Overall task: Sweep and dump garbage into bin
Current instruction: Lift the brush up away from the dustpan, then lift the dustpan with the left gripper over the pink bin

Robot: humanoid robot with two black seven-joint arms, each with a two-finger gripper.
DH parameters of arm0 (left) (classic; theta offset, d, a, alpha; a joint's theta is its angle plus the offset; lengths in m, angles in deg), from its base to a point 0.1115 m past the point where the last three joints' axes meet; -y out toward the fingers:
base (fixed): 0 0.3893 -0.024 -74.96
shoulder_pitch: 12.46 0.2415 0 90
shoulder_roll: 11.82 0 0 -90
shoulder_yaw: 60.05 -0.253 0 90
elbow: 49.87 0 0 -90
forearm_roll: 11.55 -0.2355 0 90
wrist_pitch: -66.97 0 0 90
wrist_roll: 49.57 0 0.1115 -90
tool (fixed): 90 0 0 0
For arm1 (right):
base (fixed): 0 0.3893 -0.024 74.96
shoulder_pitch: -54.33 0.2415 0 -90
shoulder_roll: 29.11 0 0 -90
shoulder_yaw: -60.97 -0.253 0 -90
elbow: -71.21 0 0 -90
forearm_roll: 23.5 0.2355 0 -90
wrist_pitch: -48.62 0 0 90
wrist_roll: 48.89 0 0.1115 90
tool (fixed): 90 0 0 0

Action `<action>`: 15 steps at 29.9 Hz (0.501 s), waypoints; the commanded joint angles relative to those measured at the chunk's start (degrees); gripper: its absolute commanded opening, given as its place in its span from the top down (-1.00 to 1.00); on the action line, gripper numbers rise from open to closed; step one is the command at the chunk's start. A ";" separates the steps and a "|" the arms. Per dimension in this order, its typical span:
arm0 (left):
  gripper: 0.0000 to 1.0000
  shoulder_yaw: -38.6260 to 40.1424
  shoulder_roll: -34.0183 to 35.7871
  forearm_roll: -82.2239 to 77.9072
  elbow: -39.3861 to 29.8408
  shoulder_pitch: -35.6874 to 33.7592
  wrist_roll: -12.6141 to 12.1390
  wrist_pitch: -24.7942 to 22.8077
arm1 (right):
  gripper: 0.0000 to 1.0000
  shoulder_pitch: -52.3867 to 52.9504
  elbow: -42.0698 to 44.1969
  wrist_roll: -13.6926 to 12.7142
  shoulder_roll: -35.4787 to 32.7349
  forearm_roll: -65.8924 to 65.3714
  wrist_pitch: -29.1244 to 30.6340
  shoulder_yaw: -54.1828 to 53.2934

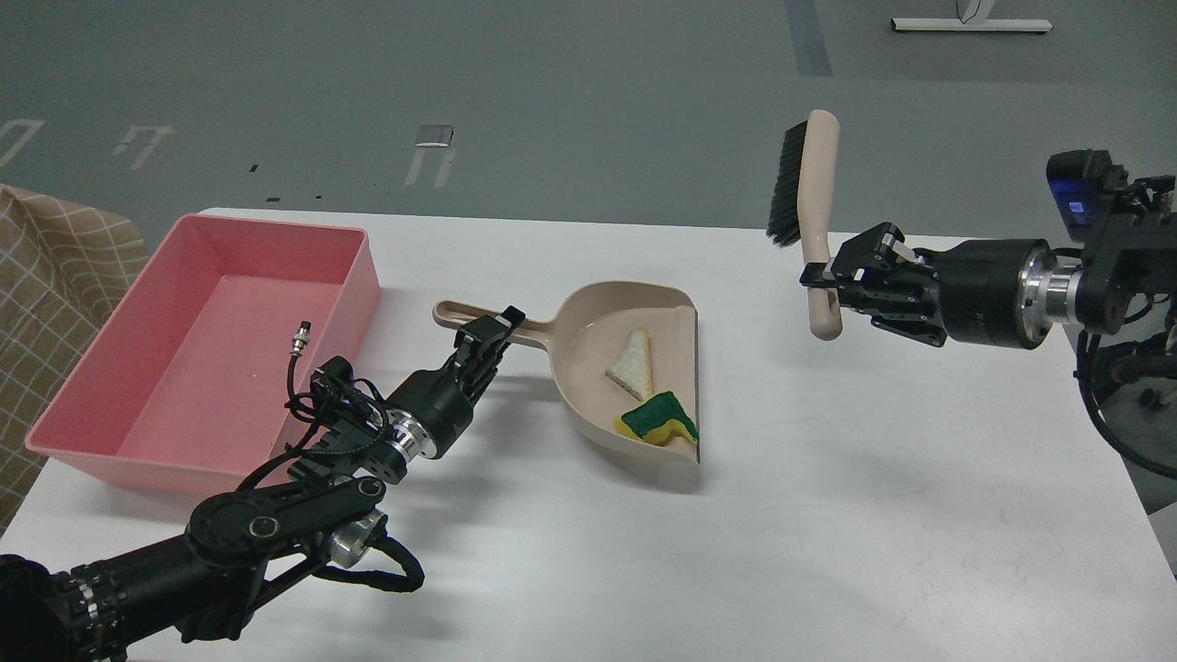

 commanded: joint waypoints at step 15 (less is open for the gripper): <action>1.00 3.32 4.85 3.14 -4.06 -1.18 0.00 -0.07 | 1.00 -0.36 1.80 0.08 -3.41 0.99 0.00 -0.87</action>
